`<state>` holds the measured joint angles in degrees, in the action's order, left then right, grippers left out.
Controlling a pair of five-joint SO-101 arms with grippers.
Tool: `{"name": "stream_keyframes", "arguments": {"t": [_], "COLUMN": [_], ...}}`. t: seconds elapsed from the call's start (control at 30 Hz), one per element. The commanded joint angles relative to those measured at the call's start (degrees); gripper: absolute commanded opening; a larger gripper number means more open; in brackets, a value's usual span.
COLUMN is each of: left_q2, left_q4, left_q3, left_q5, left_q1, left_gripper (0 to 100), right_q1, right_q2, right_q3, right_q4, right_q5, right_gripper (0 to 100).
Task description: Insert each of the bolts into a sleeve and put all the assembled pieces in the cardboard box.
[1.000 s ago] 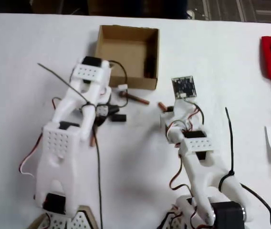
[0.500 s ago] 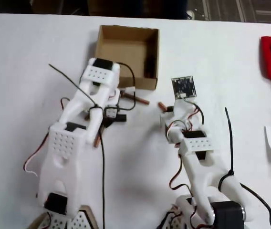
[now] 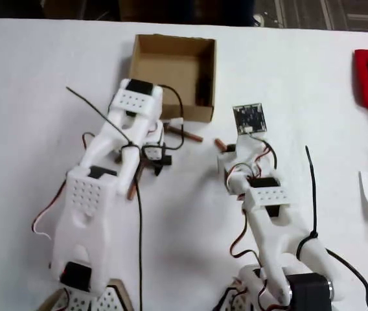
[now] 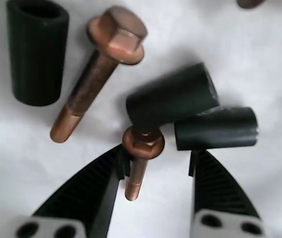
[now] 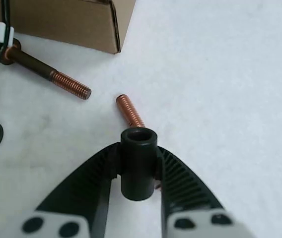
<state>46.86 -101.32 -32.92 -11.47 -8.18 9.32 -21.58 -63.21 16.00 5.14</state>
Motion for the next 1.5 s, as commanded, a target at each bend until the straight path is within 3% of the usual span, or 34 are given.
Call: {"name": "stream_keyframes", "arguments": {"t": [0.0, 0.17, 0.43, 0.63, 0.77, 0.93, 1.47], "left_q2": [-0.3, 1.4, 9.9, 10.1, 9.8, 9.6, -22.6], "left_q4": [-0.5, -0.5, 0.8, 0.3, 0.3, -0.6, -0.3], "left_q3": [-1.5, -1.5, -2.1, -2.1, -2.1, -2.1, -1.5], "left_q5": [0.2, 0.2, 0.3, 0.3, 0.3, 0.3, 0.0], "left_q1": [1.6, 2.7, 2.4, 2.5, 2.4, 2.4, 2.3], "left_gripper": [22, 21, 11, 11, 2, 3, 3], "right_q1": [0.5, 0.5, 0.5, 0.5, 0.5, 0.5, 0.5], "right_q2": [-2.3, -2.3, -2.4, -2.4, -2.4, -2.4, -2.4], "right_q3": [0.3, 0.3, 0.3, 0.3, 0.3, 0.3, 0.3], "right_q4": [-1.0, -1.0, -1.0, -1.0, -1.0, -1.0, -1.0], "right_q5": [0.2, 0.2, 0.2, 0.2, 0.2, 0.2, 0.2], "right_gripper": [2.2, 2.2, 2.2, 2.2, 2.2, 2.2, 2.2]}}
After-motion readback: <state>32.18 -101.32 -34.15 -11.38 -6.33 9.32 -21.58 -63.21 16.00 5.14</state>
